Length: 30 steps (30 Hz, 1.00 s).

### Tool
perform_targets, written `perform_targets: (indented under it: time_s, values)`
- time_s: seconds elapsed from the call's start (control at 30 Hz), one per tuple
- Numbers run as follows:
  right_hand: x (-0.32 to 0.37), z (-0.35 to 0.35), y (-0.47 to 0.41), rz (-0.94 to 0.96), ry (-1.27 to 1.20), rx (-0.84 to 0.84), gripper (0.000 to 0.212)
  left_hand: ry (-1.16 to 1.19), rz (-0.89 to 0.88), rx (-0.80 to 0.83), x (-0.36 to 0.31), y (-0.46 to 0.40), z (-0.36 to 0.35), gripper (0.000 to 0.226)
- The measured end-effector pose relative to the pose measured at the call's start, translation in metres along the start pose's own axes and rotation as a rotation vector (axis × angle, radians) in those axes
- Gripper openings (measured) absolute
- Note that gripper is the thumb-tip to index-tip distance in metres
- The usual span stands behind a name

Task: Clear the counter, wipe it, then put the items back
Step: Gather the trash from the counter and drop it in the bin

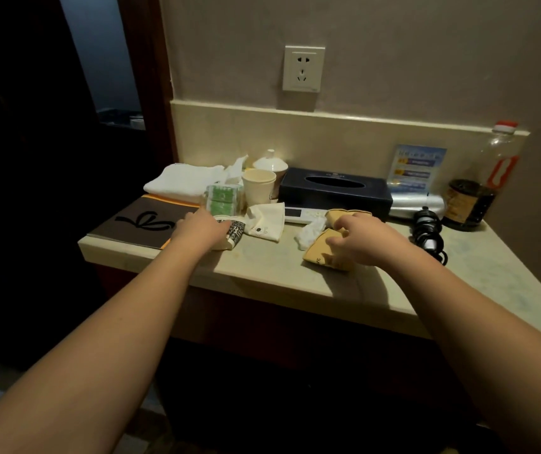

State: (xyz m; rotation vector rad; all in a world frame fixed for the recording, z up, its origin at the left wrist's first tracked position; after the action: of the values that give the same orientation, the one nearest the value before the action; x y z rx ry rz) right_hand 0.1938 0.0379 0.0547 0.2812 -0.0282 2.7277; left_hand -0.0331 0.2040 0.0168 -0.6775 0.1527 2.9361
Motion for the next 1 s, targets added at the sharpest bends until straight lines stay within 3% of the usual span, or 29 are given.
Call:
perform_targets:
  time_s: [0.2, 0.47, 0.77, 0.9, 1.0]
  values:
    - [0.004, -0.005, -0.013, -0.071, 0.081, 0.088, 0.055, -0.018, -0.078, 0.1, -0.011, -0.005, 0.005, 0.052]
    - [0.007, -0.01, -0.016, -0.069, 0.1, 0.152, 0.067, -0.046, -0.03, 0.17, -0.013, -0.009, 0.006, 0.067]
    - [0.008, -0.015, -0.016, -0.105, 0.028, 0.131, 0.083, 0.164, 0.065, 0.317, -0.011, -0.017, -0.003, 0.079]
    - [0.004, -0.014, -0.012, -0.127, -0.041, 0.146, 0.073, 0.241, 0.104, 0.259, -0.013, -0.016, -0.004, 0.068]
    - [-0.006, -0.015, -0.013, -0.141, -0.159, 0.204, 0.059, 0.144, 0.068, 0.141, -0.018, -0.013, 0.004, 0.055]
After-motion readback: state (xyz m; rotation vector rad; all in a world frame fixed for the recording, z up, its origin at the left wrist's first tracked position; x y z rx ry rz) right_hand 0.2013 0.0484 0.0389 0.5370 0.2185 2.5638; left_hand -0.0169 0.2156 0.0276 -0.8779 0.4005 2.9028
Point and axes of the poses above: each hand's wrist, its own y-axis away from the middle knuckle, its own z-axis out of the back of the hand, x = y × z, the point moved 5 cm from there along -y, towards the middle knuckle, and after that the axes turned 1 degree about y, right-handed, at the moved point
